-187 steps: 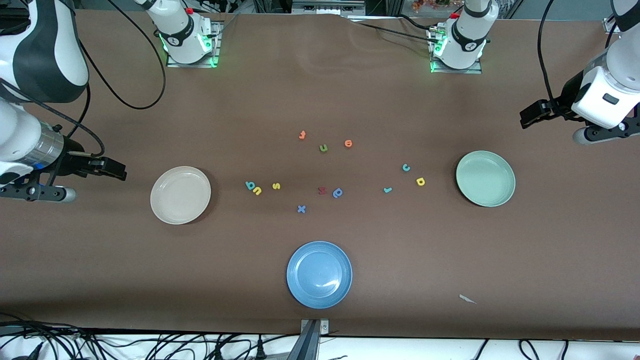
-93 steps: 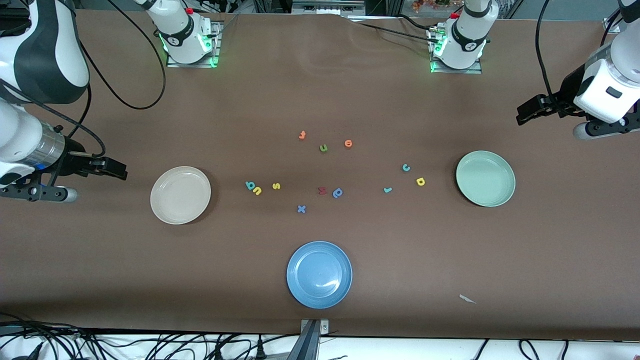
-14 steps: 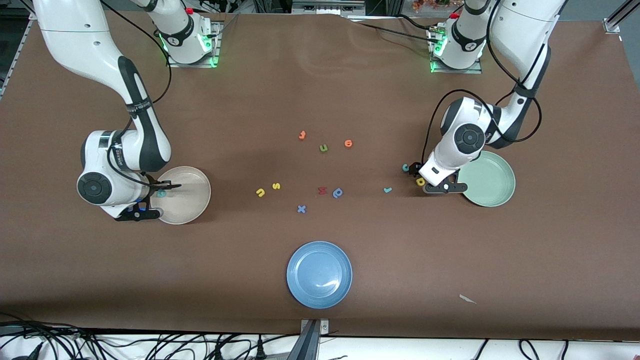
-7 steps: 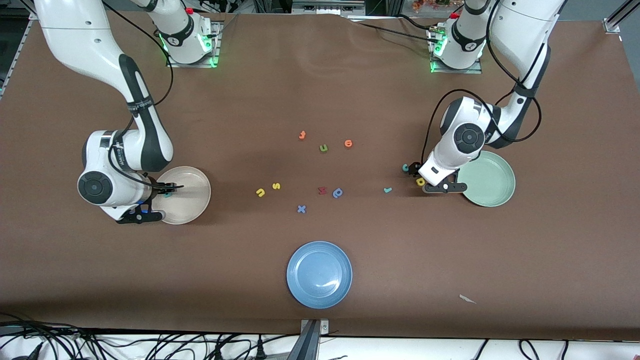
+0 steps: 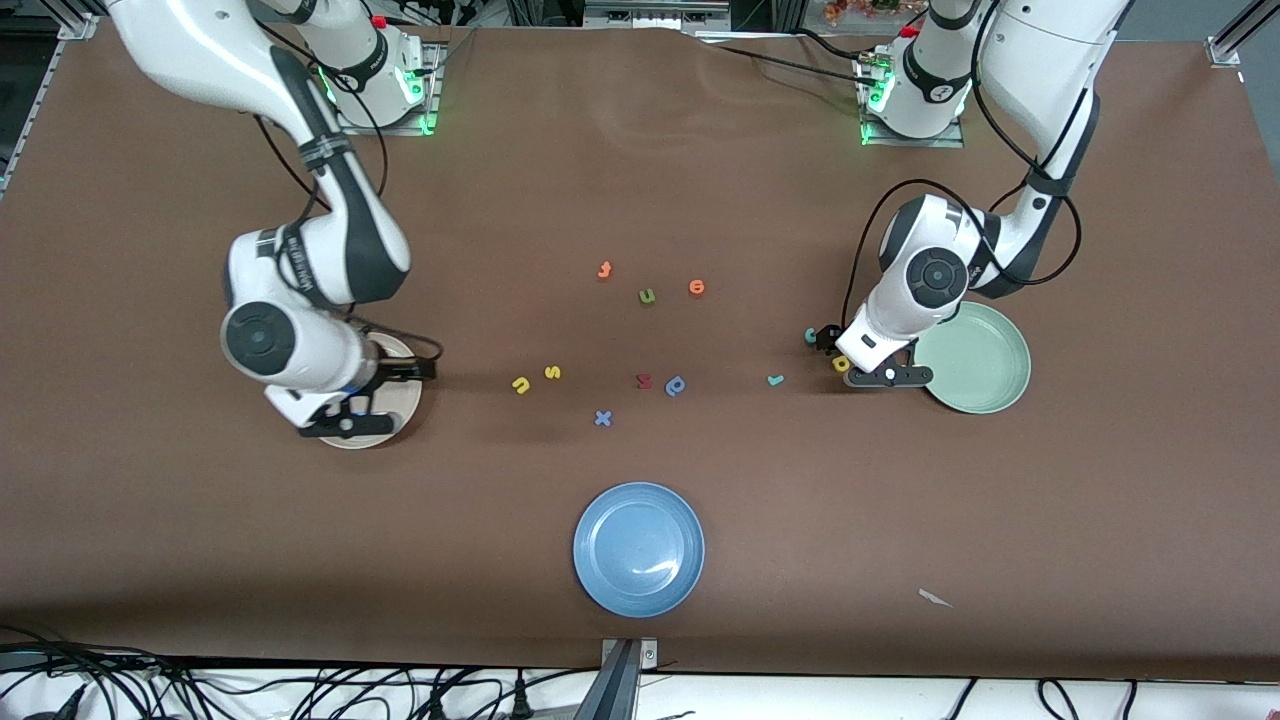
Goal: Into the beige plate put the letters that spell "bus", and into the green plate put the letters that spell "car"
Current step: 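Grasp the yellow a with the left gripper while the right gripper reaches the u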
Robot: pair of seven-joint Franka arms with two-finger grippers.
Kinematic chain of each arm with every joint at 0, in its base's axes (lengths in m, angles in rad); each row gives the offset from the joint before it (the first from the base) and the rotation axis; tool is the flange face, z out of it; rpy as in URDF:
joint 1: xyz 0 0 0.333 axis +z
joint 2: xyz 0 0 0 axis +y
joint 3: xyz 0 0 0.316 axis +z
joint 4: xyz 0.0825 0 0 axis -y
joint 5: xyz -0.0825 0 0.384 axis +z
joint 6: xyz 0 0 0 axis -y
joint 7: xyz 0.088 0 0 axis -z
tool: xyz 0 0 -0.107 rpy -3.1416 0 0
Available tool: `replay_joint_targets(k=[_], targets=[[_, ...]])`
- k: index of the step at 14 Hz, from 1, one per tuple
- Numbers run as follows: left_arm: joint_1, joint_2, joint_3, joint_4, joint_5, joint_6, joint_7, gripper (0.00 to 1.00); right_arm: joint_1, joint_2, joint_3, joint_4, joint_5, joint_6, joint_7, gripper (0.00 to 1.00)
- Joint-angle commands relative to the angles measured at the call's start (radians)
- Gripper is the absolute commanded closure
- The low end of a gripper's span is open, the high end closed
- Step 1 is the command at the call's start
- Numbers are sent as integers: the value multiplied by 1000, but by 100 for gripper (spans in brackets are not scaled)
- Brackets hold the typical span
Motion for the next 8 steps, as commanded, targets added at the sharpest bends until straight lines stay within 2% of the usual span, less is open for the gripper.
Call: replay_joint_targets(k=[1,5,8], targets=[[-10,21,5,11,18,15,-15,0,48,15,27,-6,10,64,23,1],[-10,34,7,27,18,34,-15,0,138,78,26,-20,1,166,40,1],[-10,36,7,36,16,34,-15,0,163,119,26,-46,1,233,52,1]])
